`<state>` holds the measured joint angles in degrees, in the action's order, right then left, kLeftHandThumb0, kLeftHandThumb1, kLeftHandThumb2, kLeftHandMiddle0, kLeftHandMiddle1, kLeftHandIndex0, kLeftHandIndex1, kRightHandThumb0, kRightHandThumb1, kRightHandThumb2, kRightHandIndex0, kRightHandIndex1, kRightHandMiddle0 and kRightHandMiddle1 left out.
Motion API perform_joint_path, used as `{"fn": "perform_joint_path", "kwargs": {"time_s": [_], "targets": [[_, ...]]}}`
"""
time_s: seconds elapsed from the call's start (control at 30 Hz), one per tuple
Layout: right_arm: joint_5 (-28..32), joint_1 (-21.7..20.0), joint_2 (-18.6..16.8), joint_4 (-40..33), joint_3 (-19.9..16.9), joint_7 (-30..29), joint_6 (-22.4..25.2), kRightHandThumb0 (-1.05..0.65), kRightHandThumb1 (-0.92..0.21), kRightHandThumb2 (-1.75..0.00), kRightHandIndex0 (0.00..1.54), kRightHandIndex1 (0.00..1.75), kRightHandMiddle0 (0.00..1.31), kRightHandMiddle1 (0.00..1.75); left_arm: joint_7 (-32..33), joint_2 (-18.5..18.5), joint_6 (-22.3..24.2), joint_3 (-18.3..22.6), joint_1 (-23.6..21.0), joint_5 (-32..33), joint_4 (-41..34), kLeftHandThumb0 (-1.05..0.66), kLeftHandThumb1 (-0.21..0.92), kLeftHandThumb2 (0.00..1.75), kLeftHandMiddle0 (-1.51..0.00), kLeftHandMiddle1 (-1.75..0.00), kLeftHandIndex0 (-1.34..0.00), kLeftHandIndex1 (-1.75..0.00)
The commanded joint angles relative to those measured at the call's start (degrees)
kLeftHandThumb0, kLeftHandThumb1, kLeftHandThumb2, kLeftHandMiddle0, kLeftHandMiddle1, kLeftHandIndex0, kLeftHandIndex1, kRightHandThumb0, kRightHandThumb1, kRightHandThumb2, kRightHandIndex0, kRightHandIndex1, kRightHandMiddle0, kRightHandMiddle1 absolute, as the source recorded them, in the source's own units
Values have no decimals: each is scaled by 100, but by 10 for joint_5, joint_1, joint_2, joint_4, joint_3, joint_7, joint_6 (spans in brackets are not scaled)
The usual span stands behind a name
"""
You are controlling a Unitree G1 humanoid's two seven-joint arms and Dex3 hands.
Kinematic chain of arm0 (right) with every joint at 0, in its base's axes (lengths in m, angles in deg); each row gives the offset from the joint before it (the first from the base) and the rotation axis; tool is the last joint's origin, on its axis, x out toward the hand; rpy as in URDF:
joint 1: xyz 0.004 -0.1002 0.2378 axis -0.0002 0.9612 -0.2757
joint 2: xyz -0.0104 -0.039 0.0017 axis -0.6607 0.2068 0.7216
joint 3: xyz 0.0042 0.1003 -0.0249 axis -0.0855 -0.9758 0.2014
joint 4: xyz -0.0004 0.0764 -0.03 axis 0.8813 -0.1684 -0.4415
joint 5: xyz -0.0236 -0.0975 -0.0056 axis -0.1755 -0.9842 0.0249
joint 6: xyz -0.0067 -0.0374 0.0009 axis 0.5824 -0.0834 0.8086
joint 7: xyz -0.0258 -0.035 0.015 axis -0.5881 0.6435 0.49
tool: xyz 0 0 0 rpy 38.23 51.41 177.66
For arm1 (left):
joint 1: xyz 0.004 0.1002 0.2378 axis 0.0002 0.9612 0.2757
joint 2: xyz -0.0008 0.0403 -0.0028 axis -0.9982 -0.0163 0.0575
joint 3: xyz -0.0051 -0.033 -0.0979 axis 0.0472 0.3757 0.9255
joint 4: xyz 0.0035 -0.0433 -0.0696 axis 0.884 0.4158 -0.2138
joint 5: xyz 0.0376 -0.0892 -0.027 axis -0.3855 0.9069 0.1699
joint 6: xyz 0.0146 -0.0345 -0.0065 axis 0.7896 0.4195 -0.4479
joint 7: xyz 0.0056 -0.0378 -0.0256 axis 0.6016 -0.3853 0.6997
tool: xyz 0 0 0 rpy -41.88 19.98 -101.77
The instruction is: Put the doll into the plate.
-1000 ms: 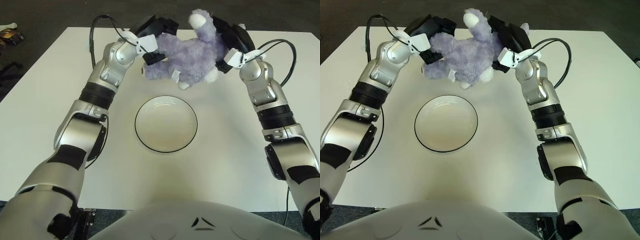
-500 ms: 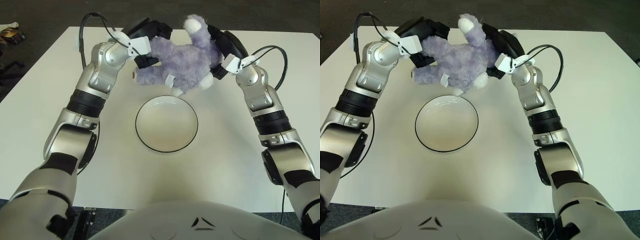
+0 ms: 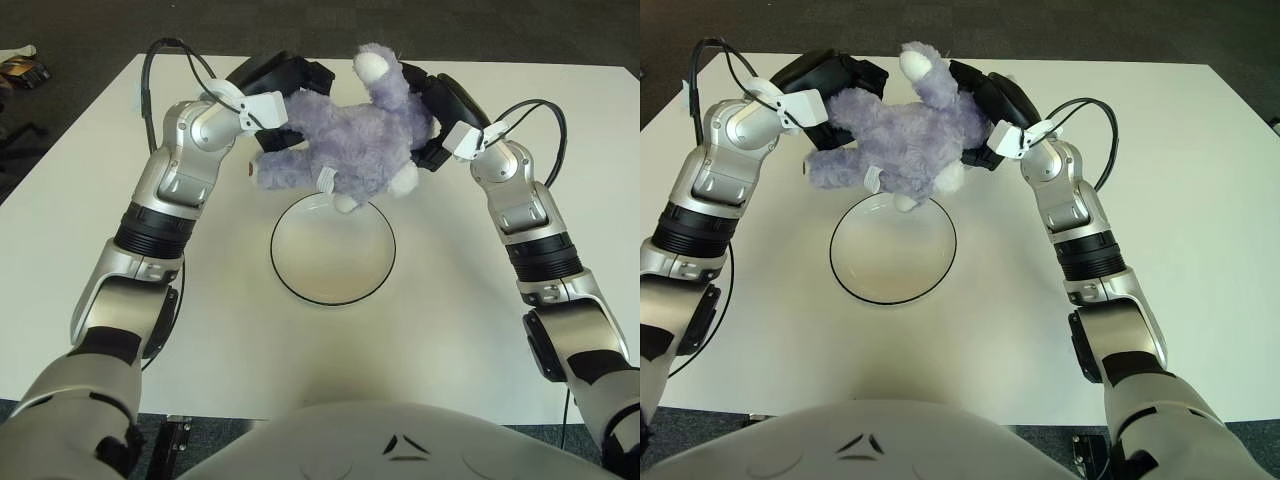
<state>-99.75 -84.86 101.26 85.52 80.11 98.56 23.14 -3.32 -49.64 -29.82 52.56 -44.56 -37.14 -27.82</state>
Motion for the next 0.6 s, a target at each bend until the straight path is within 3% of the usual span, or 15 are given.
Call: {"fn": "perform_joint_path", "kwargs": {"time_s": [0.0,0.57], "targets": [[19,12,-10,-20,0,10,-8,0,-3,-161,85,164,61,175,-17,-12,19,10,26,10,-30,62,1,170,-88,-175,-110,-175],[17,45,-17,-75,2,45,22,0,-1,-163,88,162,62,175,-42,-31,71,20,85,10,-129,61,3,167,-85,-175,-108,-175]]}}
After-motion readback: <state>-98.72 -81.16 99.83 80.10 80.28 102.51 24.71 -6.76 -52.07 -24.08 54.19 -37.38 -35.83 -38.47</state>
